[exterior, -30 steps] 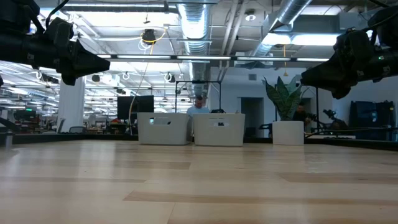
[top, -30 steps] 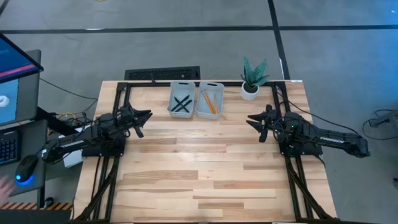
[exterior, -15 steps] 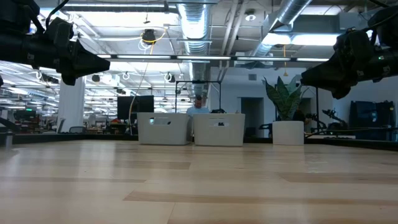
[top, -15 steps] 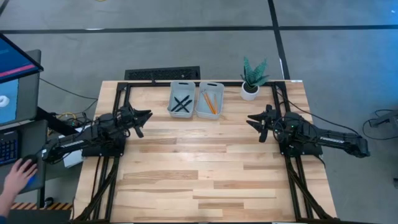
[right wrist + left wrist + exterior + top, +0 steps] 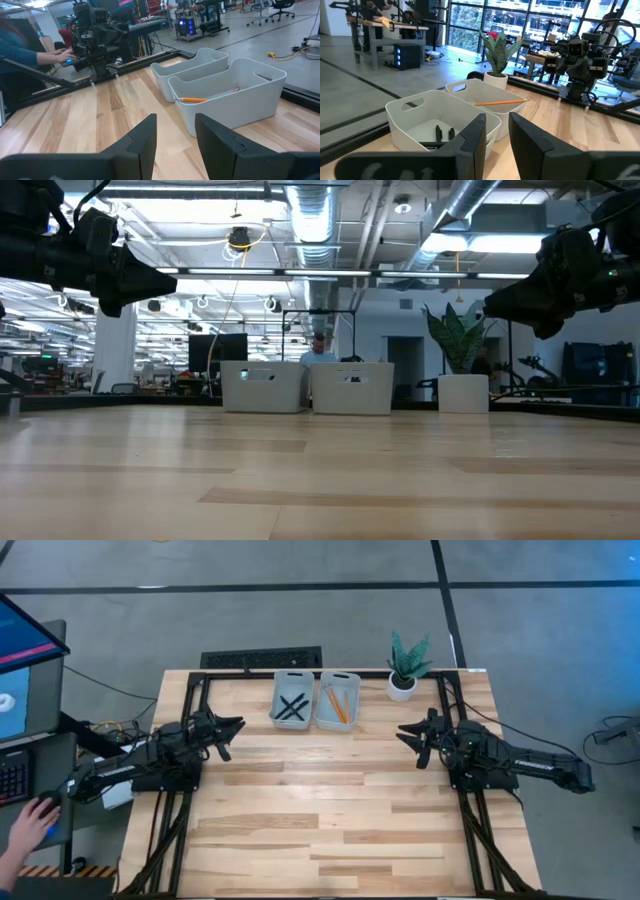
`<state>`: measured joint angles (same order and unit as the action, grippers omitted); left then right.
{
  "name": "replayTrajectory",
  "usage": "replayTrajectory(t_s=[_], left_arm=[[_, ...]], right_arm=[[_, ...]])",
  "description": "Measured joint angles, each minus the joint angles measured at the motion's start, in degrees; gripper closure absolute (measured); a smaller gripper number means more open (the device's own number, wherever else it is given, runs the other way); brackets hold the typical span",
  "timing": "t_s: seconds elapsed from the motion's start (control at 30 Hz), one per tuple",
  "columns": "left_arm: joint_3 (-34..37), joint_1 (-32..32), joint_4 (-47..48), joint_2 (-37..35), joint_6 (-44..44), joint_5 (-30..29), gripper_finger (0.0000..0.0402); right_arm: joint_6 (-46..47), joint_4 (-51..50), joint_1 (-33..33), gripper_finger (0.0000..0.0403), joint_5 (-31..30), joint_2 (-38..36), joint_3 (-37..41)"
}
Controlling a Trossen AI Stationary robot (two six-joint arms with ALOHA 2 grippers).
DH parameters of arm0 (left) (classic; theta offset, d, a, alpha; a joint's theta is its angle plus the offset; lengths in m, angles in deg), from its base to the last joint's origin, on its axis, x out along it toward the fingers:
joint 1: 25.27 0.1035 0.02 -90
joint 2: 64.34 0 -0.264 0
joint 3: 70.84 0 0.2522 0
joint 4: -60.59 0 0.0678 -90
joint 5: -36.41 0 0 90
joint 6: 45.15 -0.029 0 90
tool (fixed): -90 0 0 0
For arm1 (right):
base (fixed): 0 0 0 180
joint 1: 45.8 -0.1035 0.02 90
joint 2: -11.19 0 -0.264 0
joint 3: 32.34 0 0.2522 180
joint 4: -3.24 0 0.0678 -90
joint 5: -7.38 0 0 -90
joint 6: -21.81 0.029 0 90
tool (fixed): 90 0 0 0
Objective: Sort pens & pencils
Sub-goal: Return to Home Position
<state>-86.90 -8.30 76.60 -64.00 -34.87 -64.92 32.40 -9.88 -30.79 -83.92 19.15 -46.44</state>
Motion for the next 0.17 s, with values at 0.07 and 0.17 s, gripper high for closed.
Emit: replayTrajectory(t_s=[0.07, 0.17], left_arm=[[0.00, -0.01, 0.00, 0.01, 0.00, 0.01, 0.0329], [0.00, 0.00, 0.00, 0.00, 0.00, 0.02, 0.0329]], right_arm=[[-0.02, 0.00, 0.00, 0.0246, 0.00, 0.00, 0.00], [-0.01, 0.00, 0.00, 0.0246, 0.00, 0.00, 0.00]])
